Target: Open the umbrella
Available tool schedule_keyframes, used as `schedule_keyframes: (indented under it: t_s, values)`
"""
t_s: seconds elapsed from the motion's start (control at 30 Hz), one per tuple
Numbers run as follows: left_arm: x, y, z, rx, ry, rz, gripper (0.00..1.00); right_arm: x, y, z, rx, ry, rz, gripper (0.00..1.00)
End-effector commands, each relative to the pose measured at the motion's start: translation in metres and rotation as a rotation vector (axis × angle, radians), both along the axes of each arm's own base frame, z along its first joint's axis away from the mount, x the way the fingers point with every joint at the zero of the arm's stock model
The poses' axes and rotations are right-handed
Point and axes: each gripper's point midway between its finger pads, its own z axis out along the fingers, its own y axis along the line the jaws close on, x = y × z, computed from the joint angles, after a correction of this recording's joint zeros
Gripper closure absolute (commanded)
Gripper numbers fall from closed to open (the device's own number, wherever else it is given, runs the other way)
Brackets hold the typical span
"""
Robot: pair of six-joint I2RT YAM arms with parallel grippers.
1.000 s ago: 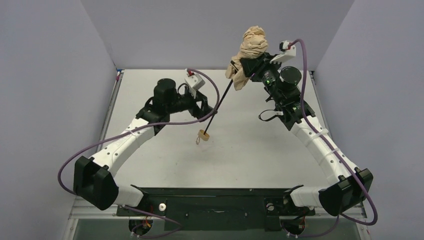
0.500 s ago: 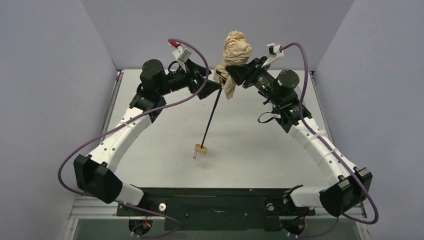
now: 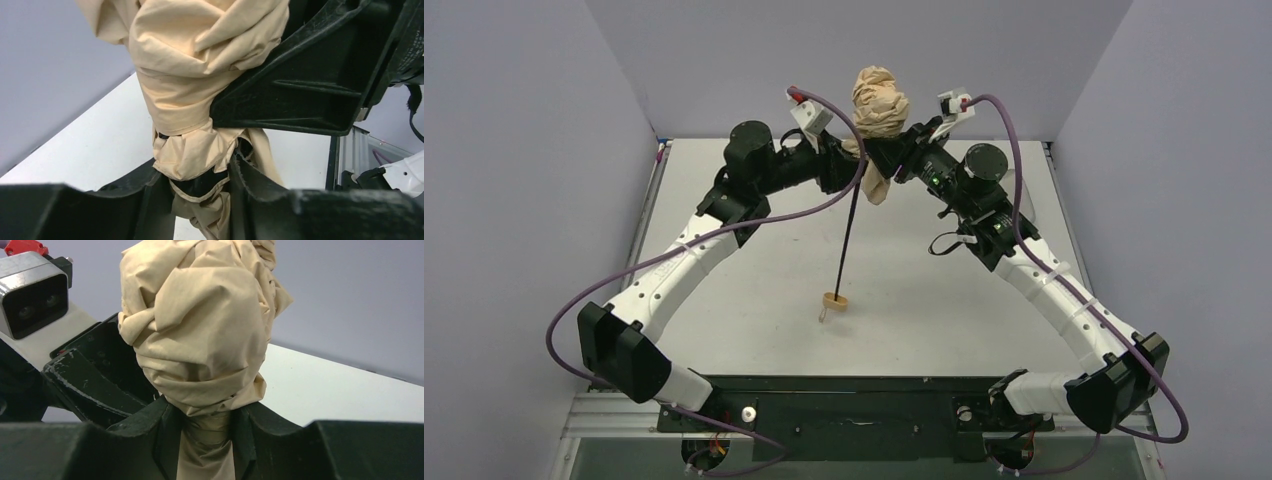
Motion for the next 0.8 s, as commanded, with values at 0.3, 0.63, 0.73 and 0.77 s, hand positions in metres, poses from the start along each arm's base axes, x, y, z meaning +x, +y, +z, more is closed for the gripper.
schedule_keyframes:
  t_s: [0.3, 0.63, 0.73, 0.77]
  values:
    - [-0.004, 0.030, 0.050, -0.200, 0.088, -0.182, 1.00, -0.030, -0.043, 0.093, 0.015, -0.234, 0.001, 0.26]
    - [-0.043, 0.029, 0.060, -0.262, 0.194, -0.475, 1.00, -0.052, -0.041, 0.063, -0.130, -0.142, 0.195, 0.23]
    - [-0.053, 0.027, 0.062, -0.272, 0.224, -0.569, 1.00, -0.053, -0.034, 0.063, -0.101, -0.112, 0.236, 0.23]
    - [-0.058, 0.026, 0.066, -0.270, 0.220, -0.595, 1.00, -0.052, -0.031, 0.061, -0.095, -0.103, 0.249, 0.23]
